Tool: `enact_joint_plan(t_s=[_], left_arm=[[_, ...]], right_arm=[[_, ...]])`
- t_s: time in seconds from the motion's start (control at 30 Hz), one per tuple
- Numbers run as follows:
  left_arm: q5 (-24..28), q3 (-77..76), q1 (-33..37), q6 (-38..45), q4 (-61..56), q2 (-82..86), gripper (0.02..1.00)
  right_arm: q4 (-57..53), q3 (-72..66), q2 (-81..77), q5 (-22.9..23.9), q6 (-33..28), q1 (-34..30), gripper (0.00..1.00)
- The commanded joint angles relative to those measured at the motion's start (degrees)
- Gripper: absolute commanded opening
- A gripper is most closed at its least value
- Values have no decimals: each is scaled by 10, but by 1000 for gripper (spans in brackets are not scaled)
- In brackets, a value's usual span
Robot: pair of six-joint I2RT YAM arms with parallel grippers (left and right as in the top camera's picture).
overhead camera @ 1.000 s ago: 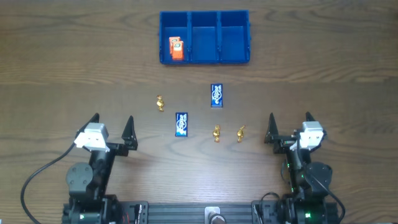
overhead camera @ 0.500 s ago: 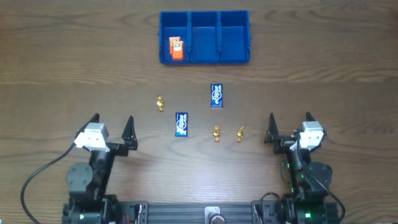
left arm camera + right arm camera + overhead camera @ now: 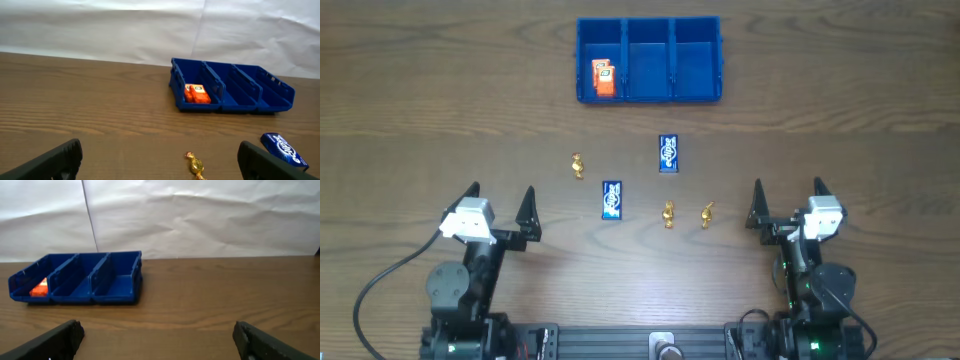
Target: Sort Candies Into Trays
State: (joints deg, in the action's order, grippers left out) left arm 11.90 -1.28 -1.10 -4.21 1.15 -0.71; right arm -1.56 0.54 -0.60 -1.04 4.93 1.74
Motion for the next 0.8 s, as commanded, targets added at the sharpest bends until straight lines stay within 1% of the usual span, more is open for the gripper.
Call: enact_joint_plan(t_s=[0.03, 0.1, 0.17, 0.23, 0.33, 0.37, 0.4, 0.47, 0.53, 0.67, 0.8], left_arm=[[10, 10, 4, 4, 21, 4, 998], [10, 10, 4, 4, 21, 4, 998], [10, 10, 4, 4, 21, 4, 998], [10, 10, 4, 4, 21, 4, 998], [10, 10, 4, 4, 21, 4, 998], [10, 10, 4, 4, 21, 4, 998], [10, 10, 4, 4, 21, 4, 998], [10, 10, 4, 4, 21, 4, 998], [10, 10, 4, 4, 21, 4, 998], [10, 10, 4, 4, 21, 4, 998], [10, 10, 4, 4, 21, 4, 998]], right_arm=[[16, 14, -17, -7, 5, 5, 998], [11, 44, -56, -18, 39, 5, 998], [-29, 103, -122, -24, 72, 5, 998], [-83, 175, -197, -50, 77, 5, 998], [-161, 303, -332, -113, 77, 8, 998], [-188, 351, -384, -126, 77, 16, 998], [-207, 387, -424, -129, 77, 27, 998], [-244, 455, -499, -128, 78, 63, 998], [-278, 520, -574, -122, 86, 113, 998], [-353, 641, -724, -64, 149, 236, 998], [-419, 751, -879, -47, 214, 332, 998]])
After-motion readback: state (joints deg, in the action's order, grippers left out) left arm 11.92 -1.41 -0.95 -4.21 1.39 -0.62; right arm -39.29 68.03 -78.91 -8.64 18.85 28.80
